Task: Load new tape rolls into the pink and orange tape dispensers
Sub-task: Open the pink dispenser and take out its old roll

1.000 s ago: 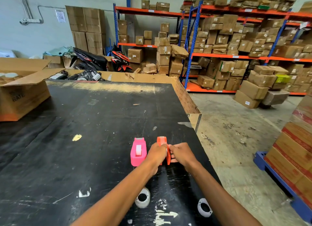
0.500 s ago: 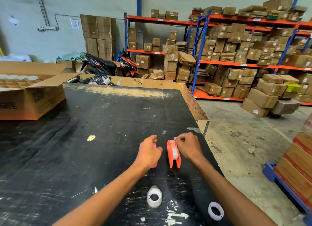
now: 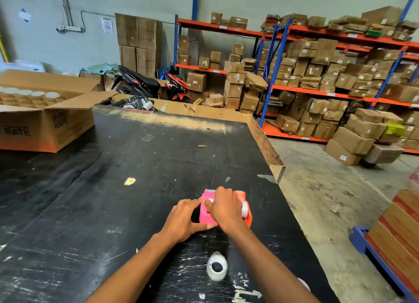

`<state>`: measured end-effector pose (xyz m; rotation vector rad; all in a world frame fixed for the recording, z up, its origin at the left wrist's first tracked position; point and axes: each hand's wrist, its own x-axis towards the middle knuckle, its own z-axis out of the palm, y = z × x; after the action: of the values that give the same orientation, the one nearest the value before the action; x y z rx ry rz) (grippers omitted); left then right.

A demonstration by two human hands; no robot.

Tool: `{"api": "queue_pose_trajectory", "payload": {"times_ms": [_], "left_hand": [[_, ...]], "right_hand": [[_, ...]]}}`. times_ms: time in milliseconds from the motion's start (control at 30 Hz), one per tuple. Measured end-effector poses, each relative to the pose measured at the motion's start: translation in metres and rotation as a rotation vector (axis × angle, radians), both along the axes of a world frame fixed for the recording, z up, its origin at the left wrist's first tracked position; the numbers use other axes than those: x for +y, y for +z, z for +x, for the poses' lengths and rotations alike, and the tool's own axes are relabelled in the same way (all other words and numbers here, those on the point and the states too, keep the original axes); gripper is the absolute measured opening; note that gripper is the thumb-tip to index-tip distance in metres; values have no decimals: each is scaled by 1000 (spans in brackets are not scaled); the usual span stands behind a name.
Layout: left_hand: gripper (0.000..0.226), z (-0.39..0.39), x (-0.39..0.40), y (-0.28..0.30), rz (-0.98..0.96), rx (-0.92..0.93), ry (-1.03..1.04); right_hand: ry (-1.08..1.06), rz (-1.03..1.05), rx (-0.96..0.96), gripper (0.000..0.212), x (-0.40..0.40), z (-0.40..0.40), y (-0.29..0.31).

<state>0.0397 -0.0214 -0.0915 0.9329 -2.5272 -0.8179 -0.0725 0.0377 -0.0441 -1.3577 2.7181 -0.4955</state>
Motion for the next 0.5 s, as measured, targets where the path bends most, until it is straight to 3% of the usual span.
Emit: {"api": "queue_pose_trajectory", "payload": {"times_ms": [167, 400, 500], "left_hand": [[68, 1, -7, -2, -91, -40, -17], [109, 0, -13, -6, -166, -170, -26], [92, 1, -12, -5, -182, -177, -24]], "right_hand": [[3, -50, 48, 29, 4, 5, -8], [13, -70, 52, 24, 7, 7, -11], [15, -100, 55, 30, 10, 7, -14]]}}
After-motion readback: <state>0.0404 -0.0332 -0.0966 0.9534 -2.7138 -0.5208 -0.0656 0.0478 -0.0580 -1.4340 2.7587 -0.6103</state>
